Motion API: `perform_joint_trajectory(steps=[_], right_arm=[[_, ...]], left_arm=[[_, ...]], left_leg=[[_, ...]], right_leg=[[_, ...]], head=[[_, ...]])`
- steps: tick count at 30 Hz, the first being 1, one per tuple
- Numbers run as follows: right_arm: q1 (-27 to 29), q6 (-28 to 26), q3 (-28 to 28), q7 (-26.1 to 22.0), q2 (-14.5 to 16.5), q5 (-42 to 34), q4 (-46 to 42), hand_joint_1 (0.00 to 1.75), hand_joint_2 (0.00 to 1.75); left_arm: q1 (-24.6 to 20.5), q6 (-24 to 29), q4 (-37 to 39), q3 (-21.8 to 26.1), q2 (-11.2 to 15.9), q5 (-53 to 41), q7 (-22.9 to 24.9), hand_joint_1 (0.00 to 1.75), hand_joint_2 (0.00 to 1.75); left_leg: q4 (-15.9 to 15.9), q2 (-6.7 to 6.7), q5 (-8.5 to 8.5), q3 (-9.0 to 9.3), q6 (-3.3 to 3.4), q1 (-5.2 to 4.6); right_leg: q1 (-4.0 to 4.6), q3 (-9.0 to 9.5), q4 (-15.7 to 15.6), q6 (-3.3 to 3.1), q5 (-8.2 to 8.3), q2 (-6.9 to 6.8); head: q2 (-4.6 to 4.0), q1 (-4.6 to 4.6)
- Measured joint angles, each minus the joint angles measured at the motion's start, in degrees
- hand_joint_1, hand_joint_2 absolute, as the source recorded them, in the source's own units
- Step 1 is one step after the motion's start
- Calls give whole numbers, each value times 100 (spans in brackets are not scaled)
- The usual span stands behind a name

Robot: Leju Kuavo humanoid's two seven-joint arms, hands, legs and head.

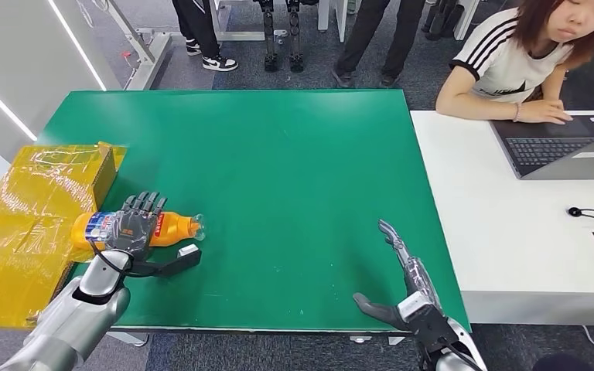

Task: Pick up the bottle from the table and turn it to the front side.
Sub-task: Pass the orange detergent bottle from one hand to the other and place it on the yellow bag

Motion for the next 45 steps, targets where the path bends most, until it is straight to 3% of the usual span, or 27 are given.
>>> perform_joint_trajectory(steps=[7,10,12,16,19,21,25,29,38,42,45], right_arm=[[1,0,0,0,0,-1,0,0,175],[8,3,-2,9,1,8,-3,0,175],[37,-4,-7,41,3,5,-18,0,175],[64,-81,3,46,22,-159,-15,0,175],[-2,-121,92,0,99,-265,80,0,175],[-47,-134,168,-5,176,-286,174,0,175],[-78,-172,278,10,383,-303,297,0,175],[-20,-227,284,55,507,-337,294,0,175],[109,-234,268,65,619,-366,207,0,175],[144,-247,248,40,619,-459,154,0,175],[175,-308,223,-37,617,-554,92,0,175]], left_arm=[[20,12,-2,77,-34,9,-6,0,175],[108,369,-77,143,-77,400,-291,0,175],[315,937,-307,299,-228,1477,-1018,0,175],[934,1408,-1346,803,-893,5135,-2926,0,175],[1400,1544,-2441,1212,-1509,6267,-3406,0,175],[1660,1579,-3206,1596,-1953,5589,-3465,0,175],[2042,1589,-4382,2169,-2595,2712,-3480,0,175],[2247,1589,-4949,2474,-2944,2428,-3470,0,175],[2381,1587,-5047,2461,-3019,3498,-3464,0,175],[2415,1503,-4822,2008,-2893,4367,-3422,0,175],[2394,1044,-4635,1498,-2708,5339,-3239,0,175]], left_leg=[[0,-1,1,1,1,0],[0,1,1,2,1,0],[2,-1,1,1,2,-2],[4,-3,-4,-8,7,-5],[8,11,-13,-8,17,-5],[9,12,-16,-9,22,-4],[7,10,-17,-10,22,-3],[4,9,-17,-8,21,0],[3,7,-16,-6,21,-2],[5,7,-16,-7,22,-3],[6,7,-17,-8,22,-4]], right_leg=[[0,2,0,0,0,-1],[0,0,0,0,0,0],[-1,-2,-2,0,0,-1],[-3,-1,-8,4,-1,-3],[-3,-4,-14,7,0,12],[-3,-4,-15,9,-1,12],[-3,-4,-14,9,-3,8],[-2,-4,-13,8,-4,6],[0,-2,-13,8,-3,2],[-2,-3,-15,9,-3,2],[-2,-4,-16,9,-3,3]], head=[[0,-1],[0,0],[0,-1],[0,1],[0,1],[0,1],[0,0],[0,0],[0,0],[0,0],[0,-1]])
